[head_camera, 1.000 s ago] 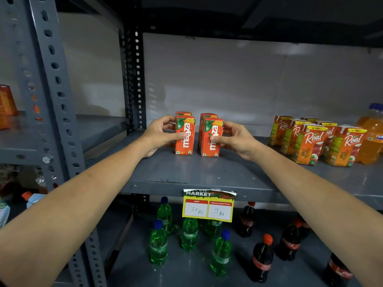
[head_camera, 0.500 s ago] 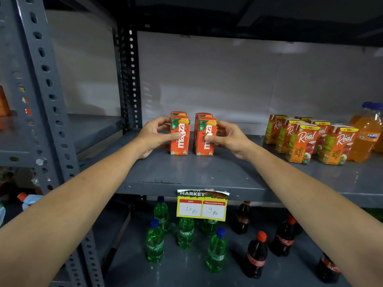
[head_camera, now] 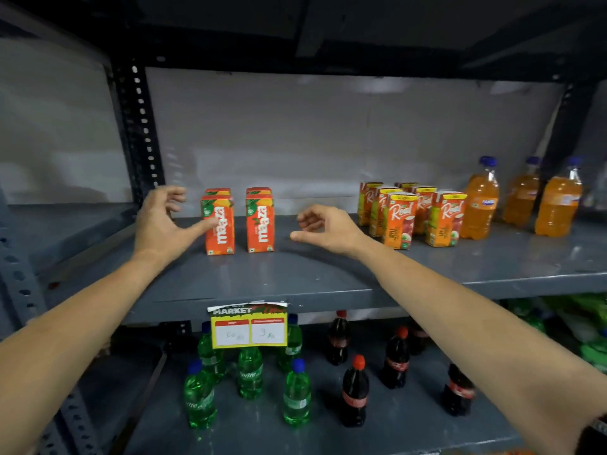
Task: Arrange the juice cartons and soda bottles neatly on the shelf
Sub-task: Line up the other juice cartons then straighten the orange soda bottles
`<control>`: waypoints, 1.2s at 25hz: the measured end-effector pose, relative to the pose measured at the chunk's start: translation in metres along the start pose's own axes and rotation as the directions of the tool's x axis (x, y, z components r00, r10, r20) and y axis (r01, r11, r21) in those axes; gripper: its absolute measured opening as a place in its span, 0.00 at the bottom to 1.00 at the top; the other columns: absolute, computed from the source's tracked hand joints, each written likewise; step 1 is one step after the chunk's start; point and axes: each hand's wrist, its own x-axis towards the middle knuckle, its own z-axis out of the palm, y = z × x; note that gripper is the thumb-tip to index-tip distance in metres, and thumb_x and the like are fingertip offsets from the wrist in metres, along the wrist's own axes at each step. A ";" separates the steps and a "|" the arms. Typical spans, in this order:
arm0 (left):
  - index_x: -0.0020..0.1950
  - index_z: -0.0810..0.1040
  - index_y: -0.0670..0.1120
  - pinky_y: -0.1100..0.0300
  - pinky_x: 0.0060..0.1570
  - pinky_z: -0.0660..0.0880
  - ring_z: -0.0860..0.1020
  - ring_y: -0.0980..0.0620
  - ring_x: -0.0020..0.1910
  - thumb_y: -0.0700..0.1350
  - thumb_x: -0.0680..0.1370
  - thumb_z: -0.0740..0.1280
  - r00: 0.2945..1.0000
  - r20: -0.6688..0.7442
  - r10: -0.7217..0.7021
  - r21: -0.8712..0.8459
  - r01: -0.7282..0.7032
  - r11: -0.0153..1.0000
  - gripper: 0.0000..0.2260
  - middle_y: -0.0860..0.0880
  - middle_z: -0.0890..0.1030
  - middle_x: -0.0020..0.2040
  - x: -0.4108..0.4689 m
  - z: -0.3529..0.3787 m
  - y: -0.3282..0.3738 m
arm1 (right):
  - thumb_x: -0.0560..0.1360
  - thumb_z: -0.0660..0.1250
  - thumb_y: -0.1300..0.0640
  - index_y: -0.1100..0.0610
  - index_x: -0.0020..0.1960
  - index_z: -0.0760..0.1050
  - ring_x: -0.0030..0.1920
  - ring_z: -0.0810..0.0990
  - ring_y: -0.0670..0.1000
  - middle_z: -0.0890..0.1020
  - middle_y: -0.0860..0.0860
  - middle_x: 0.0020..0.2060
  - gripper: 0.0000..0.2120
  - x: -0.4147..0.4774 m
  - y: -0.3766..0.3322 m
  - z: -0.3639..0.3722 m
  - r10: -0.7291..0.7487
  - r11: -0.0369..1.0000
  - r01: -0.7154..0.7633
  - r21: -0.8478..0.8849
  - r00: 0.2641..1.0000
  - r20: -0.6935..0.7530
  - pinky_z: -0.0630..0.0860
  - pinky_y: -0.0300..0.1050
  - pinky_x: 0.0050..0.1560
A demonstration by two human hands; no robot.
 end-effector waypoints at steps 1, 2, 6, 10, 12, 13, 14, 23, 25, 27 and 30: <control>0.55 0.73 0.52 0.56 0.50 0.72 0.74 0.54 0.45 0.51 0.63 0.80 0.994 -0.058 0.095 0.075 -0.090 0.993 0.25 0.44 0.77 0.53 -0.005 0.001 0.008 | 0.67 0.75 0.49 0.59 0.54 0.78 0.46 0.82 0.47 0.83 0.51 0.47 0.20 -0.009 0.005 -0.015 -0.054 0.995 0.054 -0.079 0.999 0.002 0.77 0.37 0.49; 0.55 0.74 0.49 0.54 0.50 0.71 0.74 0.52 0.46 0.52 0.64 0.79 0.981 -0.089 0.175 0.162 -0.159 0.974 0.24 0.43 0.77 0.52 -0.011 0.004 0.018 | 0.68 0.75 0.50 0.59 0.52 0.80 0.46 0.82 0.47 0.84 0.52 0.47 0.18 -0.018 0.009 -0.030 -0.102 0.982 0.103 -0.157 0.995 0.015 0.77 0.37 0.49; 0.54 0.75 0.42 0.49 0.55 0.68 0.74 0.42 0.53 0.54 0.69 0.71 0.919 -0.008 0.394 0.330 -0.369 0.869 0.21 0.42 0.78 0.53 -0.038 0.057 0.084 | 0.70 0.74 0.54 0.60 0.49 0.81 0.44 0.82 0.49 0.85 0.55 0.46 0.12 -0.052 0.027 -0.107 -0.180 0.921 0.180 -0.346 0.983 0.031 0.79 0.41 0.48; 0.57 0.75 0.43 0.60 0.59 0.65 0.73 0.46 0.59 0.51 0.71 0.70 0.879 0.244 0.410 0.157 -0.453 0.877 0.19 0.43 0.77 0.56 -0.048 0.144 0.161 | 0.70 0.73 0.54 0.58 0.49 0.81 0.45 0.83 0.52 0.85 0.54 0.45 0.10 -0.069 0.043 -0.184 -0.240 0.830 0.213 -0.516 0.971 0.015 0.72 0.38 0.45; 0.60 0.75 0.45 0.60 0.60 0.67 0.74 0.47 0.60 0.51 0.72 0.71 0.857 0.358 0.370 0.089 -0.426 0.901 0.19 0.45 0.76 0.59 -0.039 0.178 0.191 | 0.71 0.72 0.55 0.58 0.52 0.81 0.49 0.82 0.53 0.85 0.55 0.48 0.12 -0.066 0.052 -0.220 -0.243 0.794 0.210 -0.570 0.970 0.020 0.72 0.39 0.48; 0.61 0.75 0.45 0.59 0.60 0.68 0.74 0.49 0.60 0.51 0.73 0.71 0.849 0.400 0.346 0.071 -0.405 0.912 0.20 0.45 0.76 0.60 -0.033 0.192 0.205 | 0.71 0.72 0.54 0.58 0.54 0.80 0.52 0.81 0.53 0.84 0.55 0.51 0.14 -0.062 0.058 -0.236 -0.217 0.774 0.197 -0.601 0.975 0.041 0.72 0.41 0.50; 0.62 0.75 0.46 0.59 0.59 0.69 0.74 0.50 0.60 0.50 0.73 0.72 0.840 0.442 0.314 0.065 -0.378 0.923 0.20 0.46 0.76 0.61 -0.025 0.201 0.216 | 0.71 0.71 0.53 0.57 0.57 0.78 0.55 0.79 0.53 0.82 0.55 0.55 0.16 -0.058 0.064 -0.249 -0.168 0.753 0.182 -0.632 0.982 0.083 0.72 0.43 0.53; 0.54 0.79 0.48 0.59 0.53 0.76 0.78 0.52 0.53 0.44 0.69 0.76 0.842 0.533 0.083 0.071 -0.142 0.987 0.15 0.47 0.82 0.55 -0.001 0.244 0.233 | 0.72 0.71 0.58 0.51 0.62 0.69 0.58 0.76 0.53 0.76 0.56 0.61 0.21 -0.043 0.107 -0.273 0.016 0.898 0.099 -0.428 0.966 0.257 0.77 0.47 0.52; 0.53 0.80 0.48 0.61 0.50 0.74 0.78 0.53 0.53 0.44 0.69 0.76 0.848 0.525 0.072 0.065 -0.124 0.990 0.15 0.48 0.82 0.54 -0.001 0.247 0.235 | 0.72 0.71 0.58 0.51 0.61 0.70 0.58 0.75 0.52 0.76 0.55 0.61 0.20 -0.041 0.112 -0.274 0.000 0.914 0.103 -0.392 0.968 0.253 0.78 0.48 0.53; 0.53 0.80 0.47 0.61 0.49 0.74 0.78 0.52 0.52 0.44 0.69 0.76 0.852 0.521 0.062 0.061 -0.110 0.992 0.14 0.48 0.82 0.53 -0.002 0.251 0.236 | 0.72 0.71 0.58 0.51 0.61 0.70 0.57 0.74 0.51 0.75 0.55 0.61 0.19 -0.038 0.116 -0.273 -0.008 0.915 0.106 -0.389 0.969 0.246 0.78 0.48 0.53; 0.53 0.80 0.46 0.59 0.50 0.76 0.79 0.52 0.52 0.45 0.69 0.76 0.860 0.507 0.058 0.062 -0.104 0.993 0.14 0.47 0.83 0.53 -0.003 0.255 0.238 | 0.73 0.70 0.58 0.51 0.62 0.70 0.57 0.75 0.51 0.75 0.54 0.60 0.20 -0.036 0.119 -0.273 -0.007 0.915 0.100 -0.391 0.972 0.233 0.77 0.47 0.52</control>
